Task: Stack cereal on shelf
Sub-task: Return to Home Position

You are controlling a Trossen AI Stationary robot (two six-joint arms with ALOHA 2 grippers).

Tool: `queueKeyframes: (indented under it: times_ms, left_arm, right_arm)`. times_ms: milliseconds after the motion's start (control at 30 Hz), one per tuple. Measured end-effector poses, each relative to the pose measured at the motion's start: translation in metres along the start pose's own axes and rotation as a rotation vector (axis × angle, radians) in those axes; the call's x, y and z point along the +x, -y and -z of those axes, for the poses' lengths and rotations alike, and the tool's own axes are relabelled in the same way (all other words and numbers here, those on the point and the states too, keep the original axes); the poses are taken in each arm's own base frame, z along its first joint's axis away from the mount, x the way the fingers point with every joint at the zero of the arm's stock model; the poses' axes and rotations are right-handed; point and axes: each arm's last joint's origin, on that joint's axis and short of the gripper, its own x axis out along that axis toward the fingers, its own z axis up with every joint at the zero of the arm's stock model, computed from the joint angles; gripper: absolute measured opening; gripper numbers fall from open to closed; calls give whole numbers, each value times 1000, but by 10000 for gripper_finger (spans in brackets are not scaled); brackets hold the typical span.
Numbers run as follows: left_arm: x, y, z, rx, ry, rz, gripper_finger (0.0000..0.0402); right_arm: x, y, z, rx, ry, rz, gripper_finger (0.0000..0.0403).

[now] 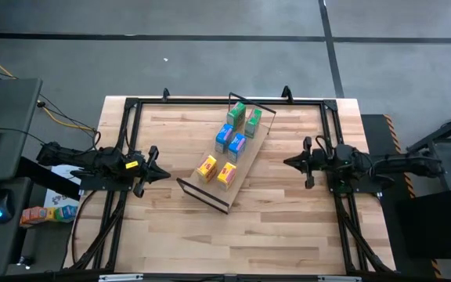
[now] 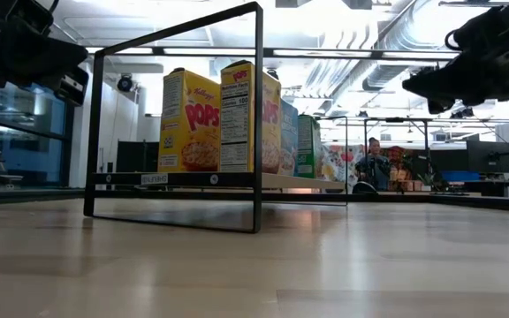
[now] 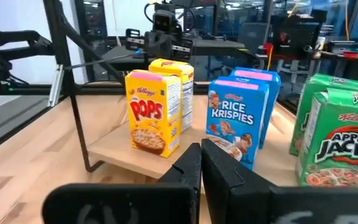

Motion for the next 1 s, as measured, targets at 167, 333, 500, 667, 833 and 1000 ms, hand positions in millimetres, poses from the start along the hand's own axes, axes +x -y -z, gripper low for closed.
queueKeyframes:
  times_ms: [167, 333, 500, 667, 833, 1000]
  left_arm:
    - [0, 0, 0, 0, 0, 0, 1]
    - [0, 0, 0, 0, 2, 0, 1]
    - [1, -1, 0, 0, -6, -8, 1]
    - [3, -2, 4, 0, -48, -23, 1]
    - [4, -2, 4, 0, -58, -24, 1]
    - [3, -2, 3, 0, -40, -22, 1]
  right_arm:
    - [0, -4, 0, -43, 5, -25, 0]
    - [0, -3, 0, -28, -7, 34, 0]
    - [0, -2, 2, -29, -26, 48, 0]
    - [0, -2, 2, -29, -26, 48, 0]
    - [-4, -3, 1, -28, -4, 37, 0]
    - [-13, -4, -3, -24, 50, 27, 0]
